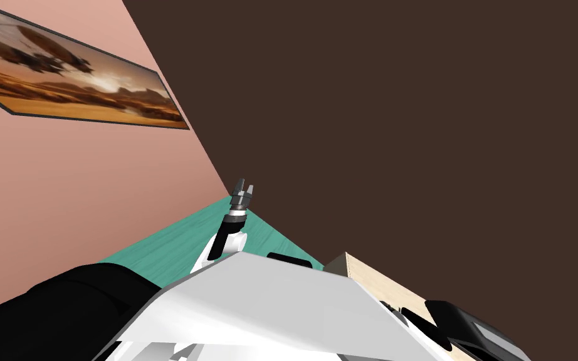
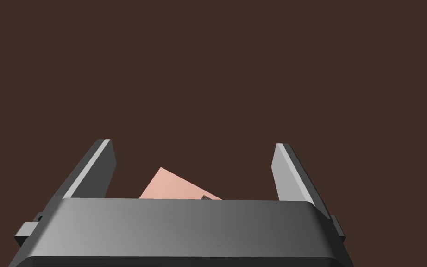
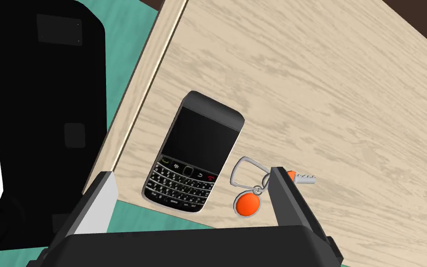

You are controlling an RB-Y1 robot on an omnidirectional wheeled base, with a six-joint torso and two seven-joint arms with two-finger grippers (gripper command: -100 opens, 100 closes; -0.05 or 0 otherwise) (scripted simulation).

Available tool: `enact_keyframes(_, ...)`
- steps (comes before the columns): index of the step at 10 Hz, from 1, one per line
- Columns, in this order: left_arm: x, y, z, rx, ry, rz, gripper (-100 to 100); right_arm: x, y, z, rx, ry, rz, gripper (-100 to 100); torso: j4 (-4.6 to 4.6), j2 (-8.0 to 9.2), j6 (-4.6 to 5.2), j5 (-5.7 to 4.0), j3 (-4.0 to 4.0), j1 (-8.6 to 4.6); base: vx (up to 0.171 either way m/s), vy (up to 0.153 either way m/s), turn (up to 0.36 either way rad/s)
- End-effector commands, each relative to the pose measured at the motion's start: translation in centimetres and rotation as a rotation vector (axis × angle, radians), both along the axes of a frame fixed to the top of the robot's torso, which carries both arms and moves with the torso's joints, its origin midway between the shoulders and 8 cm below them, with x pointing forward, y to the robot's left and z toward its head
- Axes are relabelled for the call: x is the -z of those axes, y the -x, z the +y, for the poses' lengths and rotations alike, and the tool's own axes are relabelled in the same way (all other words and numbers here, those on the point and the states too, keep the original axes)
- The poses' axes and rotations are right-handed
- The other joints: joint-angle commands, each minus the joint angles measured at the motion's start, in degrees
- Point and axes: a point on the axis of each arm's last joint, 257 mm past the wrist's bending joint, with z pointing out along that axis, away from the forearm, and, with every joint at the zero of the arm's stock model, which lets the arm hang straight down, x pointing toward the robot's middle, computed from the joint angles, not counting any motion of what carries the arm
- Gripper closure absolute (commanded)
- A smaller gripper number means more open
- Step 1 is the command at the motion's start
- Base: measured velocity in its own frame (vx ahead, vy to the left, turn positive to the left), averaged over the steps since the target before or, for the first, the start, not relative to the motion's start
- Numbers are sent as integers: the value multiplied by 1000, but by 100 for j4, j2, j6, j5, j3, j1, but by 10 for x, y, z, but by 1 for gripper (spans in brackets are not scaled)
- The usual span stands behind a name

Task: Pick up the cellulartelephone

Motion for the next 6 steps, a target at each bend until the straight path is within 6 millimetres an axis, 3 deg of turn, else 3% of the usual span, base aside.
enact_keyframes(1, 0, 0, 0, 0, 0, 0, 0, 9, 19, 2, 47, -42, 51, -100, 0, 0, 0, 0, 0, 0, 88, -19, -45)
enact_keyframes(6, 0, 0, 0, 0, 0, 0, 0, 29, 58, 10, 146, -128, 154, -100, 1, 3, 1, -2, 2, -7, 93, -20, -49)
